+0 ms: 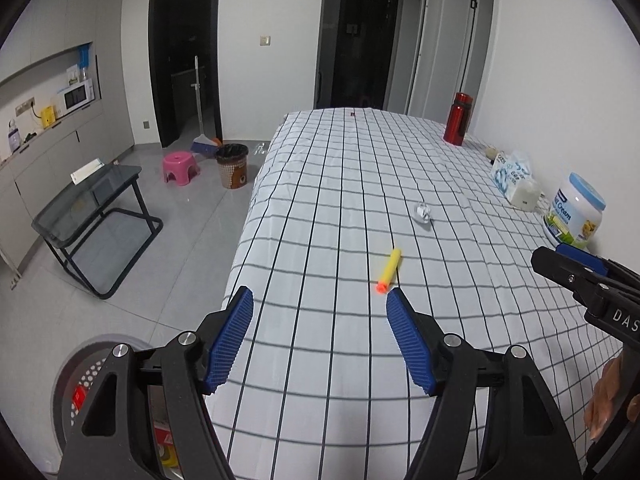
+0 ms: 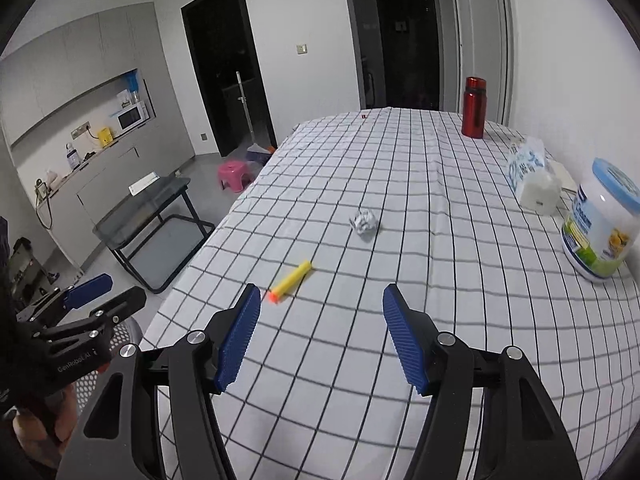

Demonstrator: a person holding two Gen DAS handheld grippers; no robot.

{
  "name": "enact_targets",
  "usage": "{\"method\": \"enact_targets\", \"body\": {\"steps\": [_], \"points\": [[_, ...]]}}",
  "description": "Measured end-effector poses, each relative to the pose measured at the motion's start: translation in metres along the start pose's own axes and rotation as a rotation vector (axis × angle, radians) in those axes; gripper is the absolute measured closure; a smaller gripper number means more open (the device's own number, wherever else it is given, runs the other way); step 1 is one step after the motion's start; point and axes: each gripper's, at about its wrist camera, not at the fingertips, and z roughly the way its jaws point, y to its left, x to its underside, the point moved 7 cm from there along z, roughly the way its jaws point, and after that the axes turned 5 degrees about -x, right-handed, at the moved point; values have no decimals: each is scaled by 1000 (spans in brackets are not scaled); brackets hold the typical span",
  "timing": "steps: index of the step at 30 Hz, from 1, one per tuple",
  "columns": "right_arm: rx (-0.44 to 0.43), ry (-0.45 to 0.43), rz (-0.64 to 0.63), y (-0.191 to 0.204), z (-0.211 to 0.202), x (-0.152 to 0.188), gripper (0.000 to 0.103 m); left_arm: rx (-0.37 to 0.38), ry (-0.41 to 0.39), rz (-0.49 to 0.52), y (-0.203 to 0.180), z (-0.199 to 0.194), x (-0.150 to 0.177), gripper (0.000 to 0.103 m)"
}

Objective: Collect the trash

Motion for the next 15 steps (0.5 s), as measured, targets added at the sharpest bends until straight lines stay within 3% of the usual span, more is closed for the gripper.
{"method": "enact_targets", "body": {"steps": [5,11,15], "points": [[18,7,-41,2,13,-5,42,0,5,5,-6,12,-5,35],[-24,41,79,-17,20,14,42,0,28,29,-9,20,4,35],[-9,20,138,-28,3,22,42,-3,21,49,-5,10,10,35]]}}
